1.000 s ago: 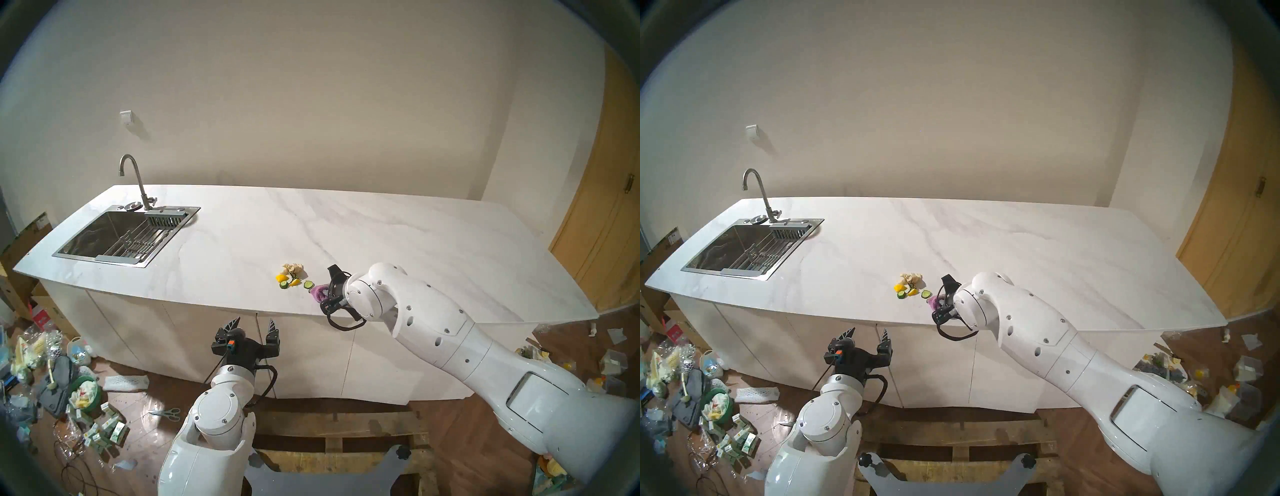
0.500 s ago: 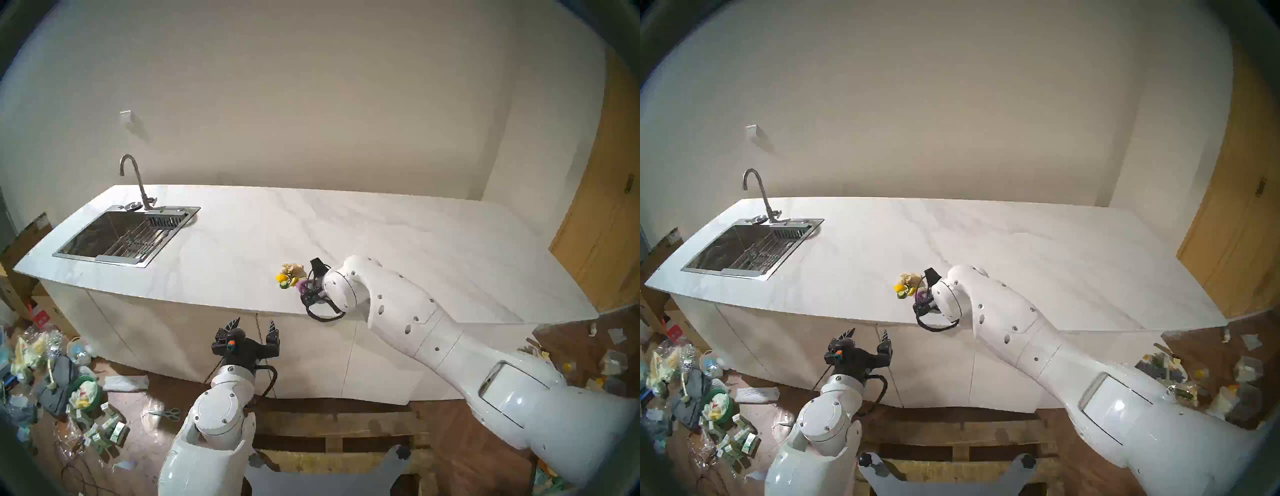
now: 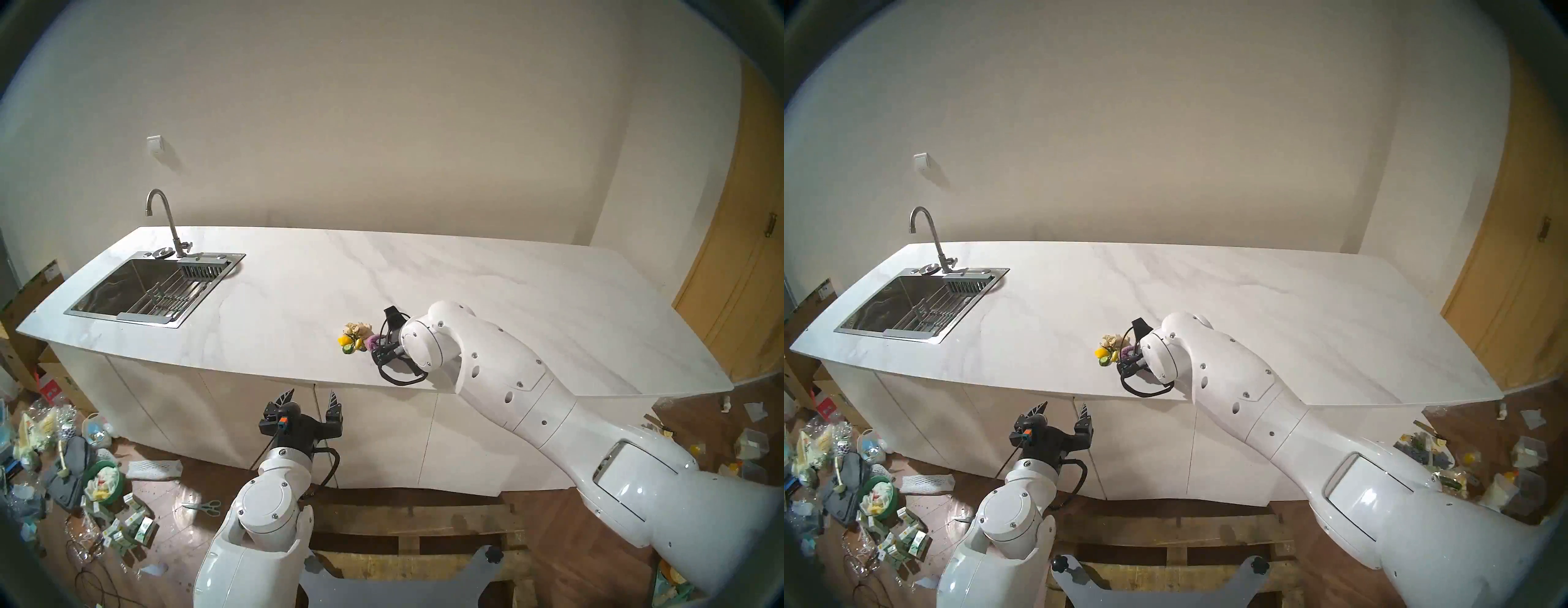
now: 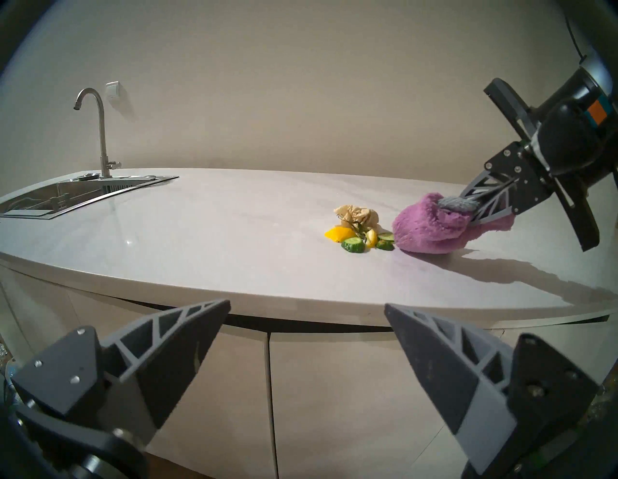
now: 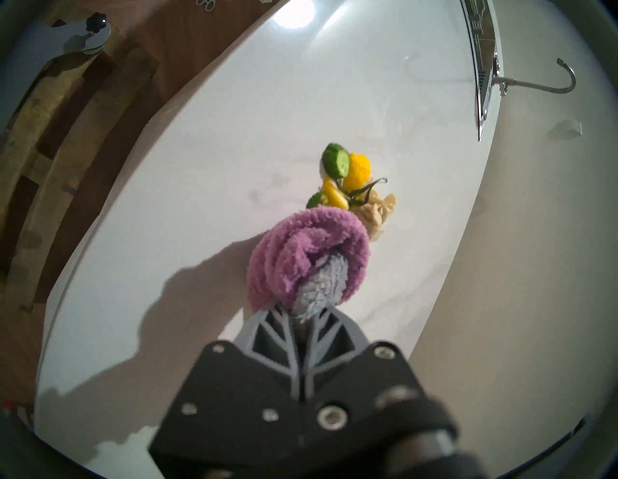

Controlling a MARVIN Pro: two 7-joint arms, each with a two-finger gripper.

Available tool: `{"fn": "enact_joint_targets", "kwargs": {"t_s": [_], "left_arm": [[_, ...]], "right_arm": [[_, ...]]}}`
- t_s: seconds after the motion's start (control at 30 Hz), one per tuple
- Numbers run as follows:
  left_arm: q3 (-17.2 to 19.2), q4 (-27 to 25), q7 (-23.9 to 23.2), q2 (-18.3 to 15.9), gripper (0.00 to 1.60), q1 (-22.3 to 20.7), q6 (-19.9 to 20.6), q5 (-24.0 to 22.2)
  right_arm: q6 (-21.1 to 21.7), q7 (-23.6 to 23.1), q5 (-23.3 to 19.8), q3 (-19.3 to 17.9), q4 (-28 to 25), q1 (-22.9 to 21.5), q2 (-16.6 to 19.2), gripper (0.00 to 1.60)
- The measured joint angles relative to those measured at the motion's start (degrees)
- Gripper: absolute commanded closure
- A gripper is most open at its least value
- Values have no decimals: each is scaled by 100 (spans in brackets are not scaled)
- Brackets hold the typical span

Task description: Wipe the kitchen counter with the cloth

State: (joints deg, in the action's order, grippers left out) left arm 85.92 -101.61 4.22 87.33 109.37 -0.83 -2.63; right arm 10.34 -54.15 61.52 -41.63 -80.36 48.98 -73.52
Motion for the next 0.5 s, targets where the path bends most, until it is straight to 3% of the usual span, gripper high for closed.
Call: {"fn": "enact_joint_targets", "kwargs": {"t_s": [0.17,0.5], "left_arm": [[-1,8,1,0,0,-2,0,0],[-1,30,2,-1,0,-9,0,-1]], "right_arm": [[158,-54,53,-303,-251,172,330,160],[941,594,-176,-1247,-468,401,866,160]]}}
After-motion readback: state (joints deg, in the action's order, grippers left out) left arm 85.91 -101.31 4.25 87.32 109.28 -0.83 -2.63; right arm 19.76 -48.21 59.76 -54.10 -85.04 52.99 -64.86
